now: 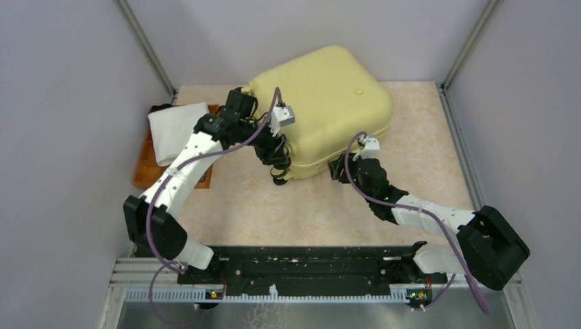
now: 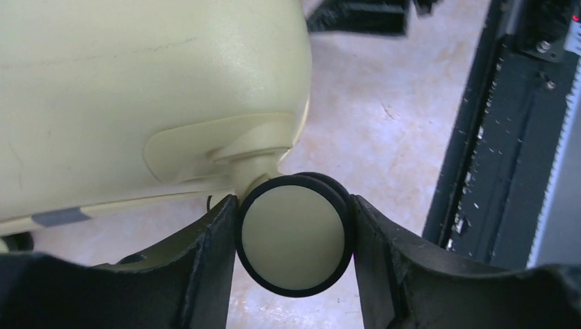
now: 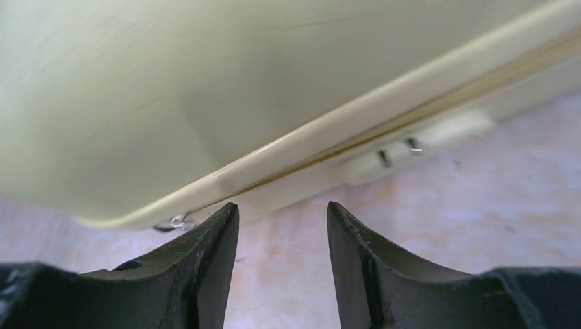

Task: Pack the luggage
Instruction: Zip the luggage at the center of the board.

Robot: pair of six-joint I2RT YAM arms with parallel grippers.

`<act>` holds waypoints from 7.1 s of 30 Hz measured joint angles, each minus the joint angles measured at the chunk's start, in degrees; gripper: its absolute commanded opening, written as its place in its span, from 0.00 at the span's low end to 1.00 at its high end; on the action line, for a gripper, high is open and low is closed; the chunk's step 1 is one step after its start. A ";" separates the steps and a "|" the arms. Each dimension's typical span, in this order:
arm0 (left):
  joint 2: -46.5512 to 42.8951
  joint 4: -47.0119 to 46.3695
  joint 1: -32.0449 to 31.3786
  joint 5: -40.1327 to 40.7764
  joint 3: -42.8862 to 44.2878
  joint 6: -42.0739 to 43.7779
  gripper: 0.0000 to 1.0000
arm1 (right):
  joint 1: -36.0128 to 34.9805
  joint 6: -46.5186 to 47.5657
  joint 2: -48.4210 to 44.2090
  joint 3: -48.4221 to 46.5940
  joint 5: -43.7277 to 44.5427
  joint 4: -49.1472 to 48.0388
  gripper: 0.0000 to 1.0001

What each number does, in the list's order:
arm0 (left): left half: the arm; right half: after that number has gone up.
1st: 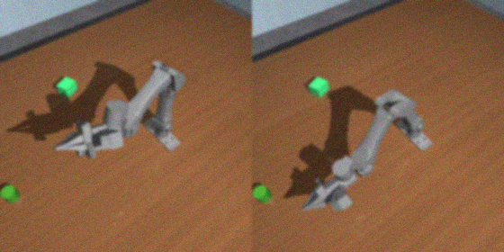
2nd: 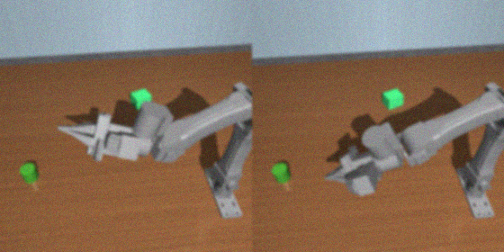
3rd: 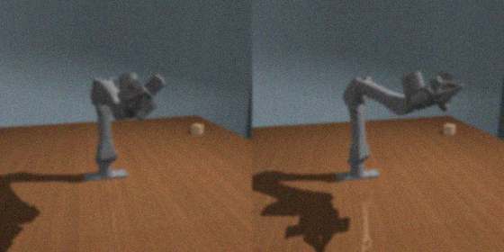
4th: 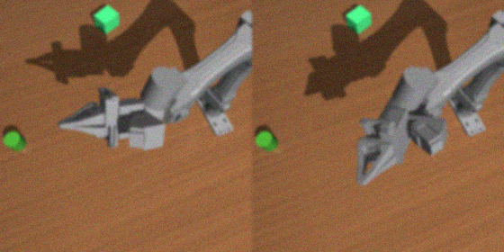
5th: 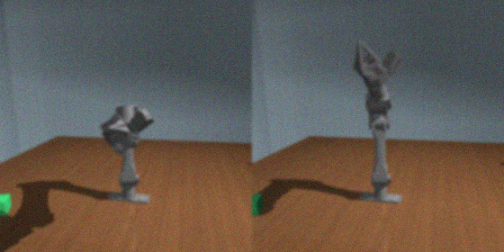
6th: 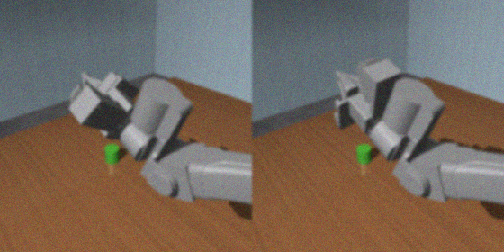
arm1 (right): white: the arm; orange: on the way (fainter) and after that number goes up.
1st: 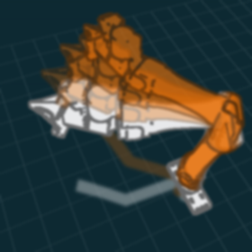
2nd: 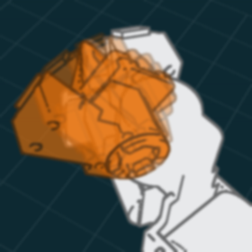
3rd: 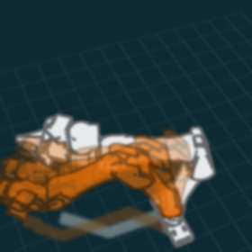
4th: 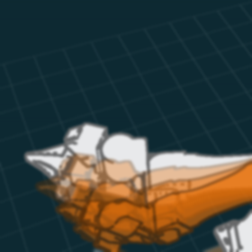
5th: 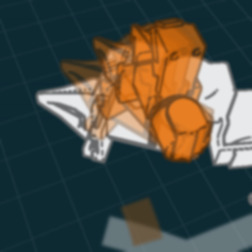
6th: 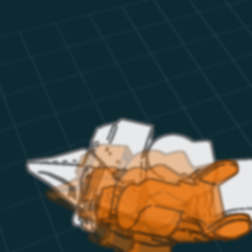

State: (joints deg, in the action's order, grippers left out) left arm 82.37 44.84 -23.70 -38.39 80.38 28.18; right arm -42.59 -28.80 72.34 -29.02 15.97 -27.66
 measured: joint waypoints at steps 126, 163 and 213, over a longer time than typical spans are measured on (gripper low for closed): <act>10.40 -11.87 23.32 8.61 2.86 7.10 0.00 | 16.68 14.29 -6.21 11.87 -39.76 -6.12 0.57; 6.14 -2.12 22.43 6.45 4.87 6.62 0.99 | 3.69 18.82 0.79 11.56 -21.18 -14.84 0.00; 10.86 -11.98 24.44 8.26 -2.56 -9.57 0.00 | -14.25 10.69 -1.73 16.33 -8.35 -19.56 0.00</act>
State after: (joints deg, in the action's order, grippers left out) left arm 93.23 32.86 0.73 -30.13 77.82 18.61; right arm -56.84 -18.11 70.61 -12.69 7.62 -47.22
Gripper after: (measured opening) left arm 0.574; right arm 0.009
